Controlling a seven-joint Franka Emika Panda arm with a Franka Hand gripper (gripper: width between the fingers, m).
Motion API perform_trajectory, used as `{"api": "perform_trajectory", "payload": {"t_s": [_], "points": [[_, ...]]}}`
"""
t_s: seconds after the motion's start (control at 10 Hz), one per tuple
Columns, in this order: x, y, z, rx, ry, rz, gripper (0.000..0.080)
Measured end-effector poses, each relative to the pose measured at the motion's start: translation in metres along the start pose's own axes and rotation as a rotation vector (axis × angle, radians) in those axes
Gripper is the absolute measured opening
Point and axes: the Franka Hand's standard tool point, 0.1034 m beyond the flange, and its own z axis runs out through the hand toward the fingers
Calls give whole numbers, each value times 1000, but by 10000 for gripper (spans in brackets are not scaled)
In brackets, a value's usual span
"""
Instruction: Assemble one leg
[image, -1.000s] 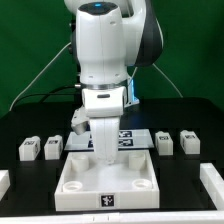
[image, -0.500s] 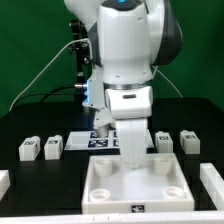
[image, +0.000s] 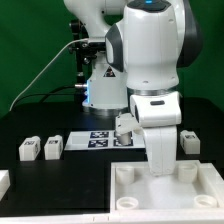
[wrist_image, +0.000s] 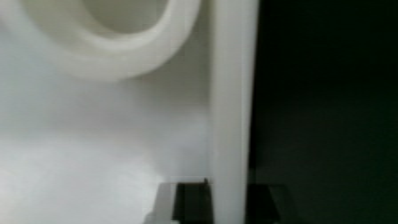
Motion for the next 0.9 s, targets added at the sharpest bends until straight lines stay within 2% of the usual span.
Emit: {"api": "perform_trajectory", "payload": {"t_s": [0.1, 0.3, 0.4, 0.6, 0.7, 0.8, 0.9], "points": [[0, 0, 0, -24, 7, -1, 58], [0, 0, 0, -27, 8, 1, 58], [-1, -1, 1, -26, 8, 2, 158], [-1, -1, 1, -26, 8, 3, 431], [-1, -1, 1, -26, 8, 3, 431], [-2, -1, 1, -25, 8, 4, 591], [-2, -1, 1, -25, 8, 4, 633]]}}
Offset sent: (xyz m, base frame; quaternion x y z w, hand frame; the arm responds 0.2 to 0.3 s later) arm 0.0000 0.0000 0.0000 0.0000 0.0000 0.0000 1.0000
